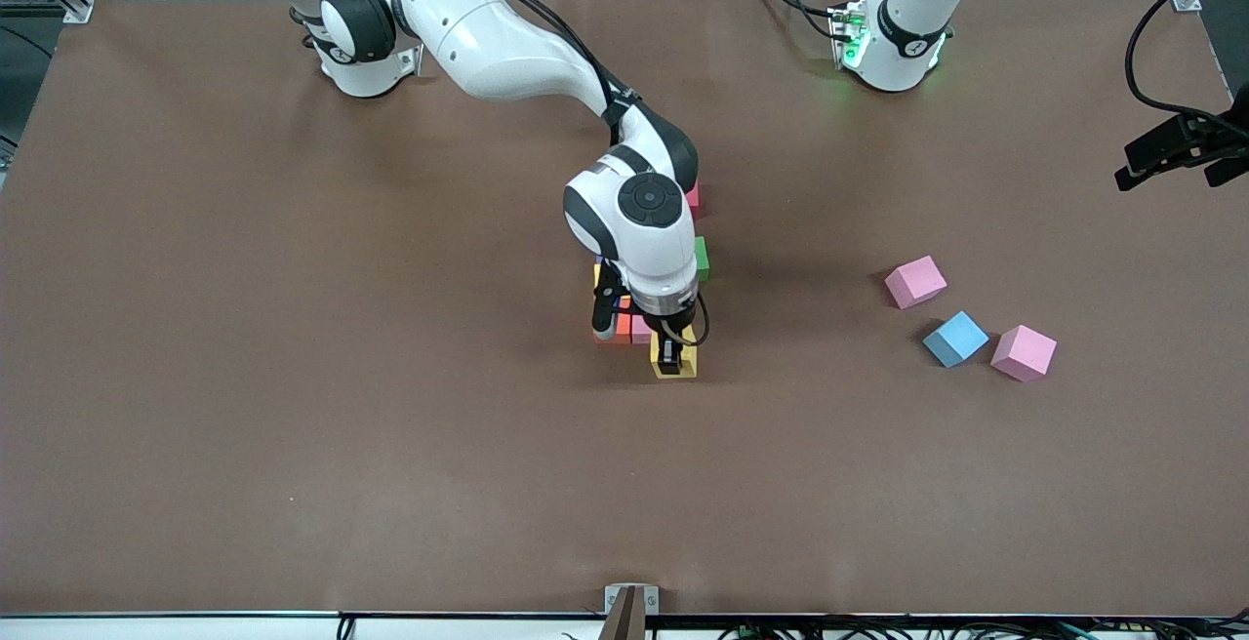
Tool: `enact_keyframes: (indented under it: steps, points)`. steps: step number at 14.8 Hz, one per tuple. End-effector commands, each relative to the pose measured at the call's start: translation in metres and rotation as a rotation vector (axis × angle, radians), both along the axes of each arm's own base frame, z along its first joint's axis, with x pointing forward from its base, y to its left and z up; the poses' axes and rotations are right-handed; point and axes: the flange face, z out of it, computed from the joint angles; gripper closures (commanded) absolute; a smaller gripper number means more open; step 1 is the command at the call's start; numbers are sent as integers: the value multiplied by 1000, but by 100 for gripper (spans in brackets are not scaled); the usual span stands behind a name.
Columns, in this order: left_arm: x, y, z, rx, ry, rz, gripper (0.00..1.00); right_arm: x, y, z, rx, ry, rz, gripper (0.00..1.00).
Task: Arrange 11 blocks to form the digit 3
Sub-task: 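Lower the yellow cube beside the pink cube with the right gripper, then press the yellow cube into place and open the right gripper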
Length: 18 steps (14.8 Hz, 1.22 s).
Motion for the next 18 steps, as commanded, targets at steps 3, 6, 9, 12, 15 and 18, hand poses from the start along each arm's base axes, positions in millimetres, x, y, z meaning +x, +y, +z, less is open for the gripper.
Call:
enact_keyframes:
  steps: [3,6,9,12,15,18]
  points:
    - [4,-1,4,-17,-11,-3,0,-6,11,8,86,34,-85,99]
    - [4,-2,4,-17,-11,-5,0,-12,18,6,119,53,-126,99]
    - [4,-2,4,-15,-11,-5,0,-18,23,-1,126,74,-133,99]
    - [4,-2,5,-17,-13,-5,0,-26,28,-13,109,84,-125,100]
    - [4,-3,5,-17,-12,-5,0,-32,31,-31,90,95,-117,100]
    - [4,-2,5,-15,-12,-5,0,-36,33,-40,71,105,-111,100]
